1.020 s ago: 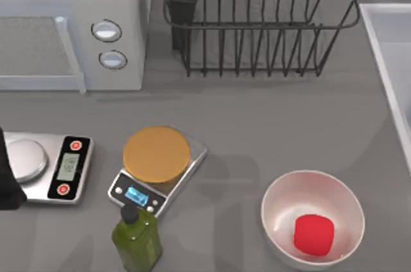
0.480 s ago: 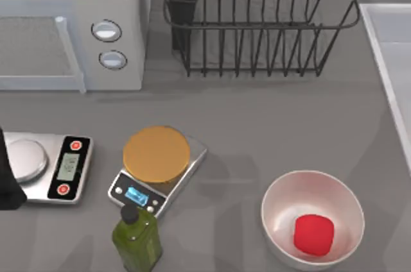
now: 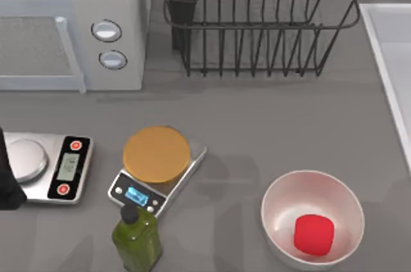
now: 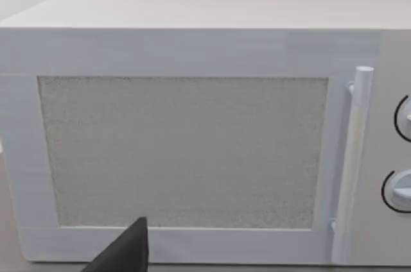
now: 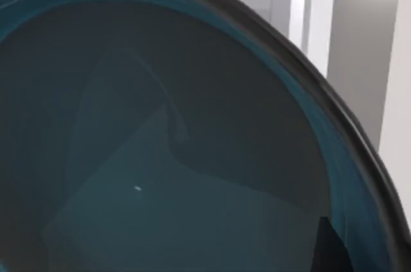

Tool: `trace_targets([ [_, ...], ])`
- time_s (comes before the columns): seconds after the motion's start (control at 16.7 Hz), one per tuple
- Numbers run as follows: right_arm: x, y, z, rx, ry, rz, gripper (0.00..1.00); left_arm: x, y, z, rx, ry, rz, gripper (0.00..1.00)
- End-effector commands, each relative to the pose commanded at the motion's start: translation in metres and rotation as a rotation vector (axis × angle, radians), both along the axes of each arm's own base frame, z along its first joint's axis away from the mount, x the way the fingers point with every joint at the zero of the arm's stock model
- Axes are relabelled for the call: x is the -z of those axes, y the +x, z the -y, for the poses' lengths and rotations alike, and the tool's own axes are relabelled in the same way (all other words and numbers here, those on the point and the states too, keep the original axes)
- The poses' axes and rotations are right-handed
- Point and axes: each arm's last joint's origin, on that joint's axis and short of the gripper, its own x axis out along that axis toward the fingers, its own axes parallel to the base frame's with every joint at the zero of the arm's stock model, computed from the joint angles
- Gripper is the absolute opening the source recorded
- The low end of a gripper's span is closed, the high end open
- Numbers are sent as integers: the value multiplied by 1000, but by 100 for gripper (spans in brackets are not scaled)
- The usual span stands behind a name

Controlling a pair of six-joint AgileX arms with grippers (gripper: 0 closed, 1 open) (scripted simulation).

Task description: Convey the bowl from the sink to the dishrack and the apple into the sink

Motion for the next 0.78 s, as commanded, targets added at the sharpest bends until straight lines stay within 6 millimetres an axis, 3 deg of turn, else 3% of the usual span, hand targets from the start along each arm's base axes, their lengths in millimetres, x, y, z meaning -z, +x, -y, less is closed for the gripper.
trace_targets([
  [0.18, -38, -58, -18, 1, -6, 8, 0, 0, 0, 0, 0, 0, 0, 100],
  [0.36, -58, -98, -35, 3, -7, 10, 0, 0, 0, 0, 0, 0, 0, 100],
  [0.48, -62, -110, -41, 3, -4, 7, 0, 0, 0, 0, 0, 0, 0, 100],
  [0.78, -62, -110, -43, 1, -4, 8, 0, 0, 0, 0, 0, 0, 0, 100],
])
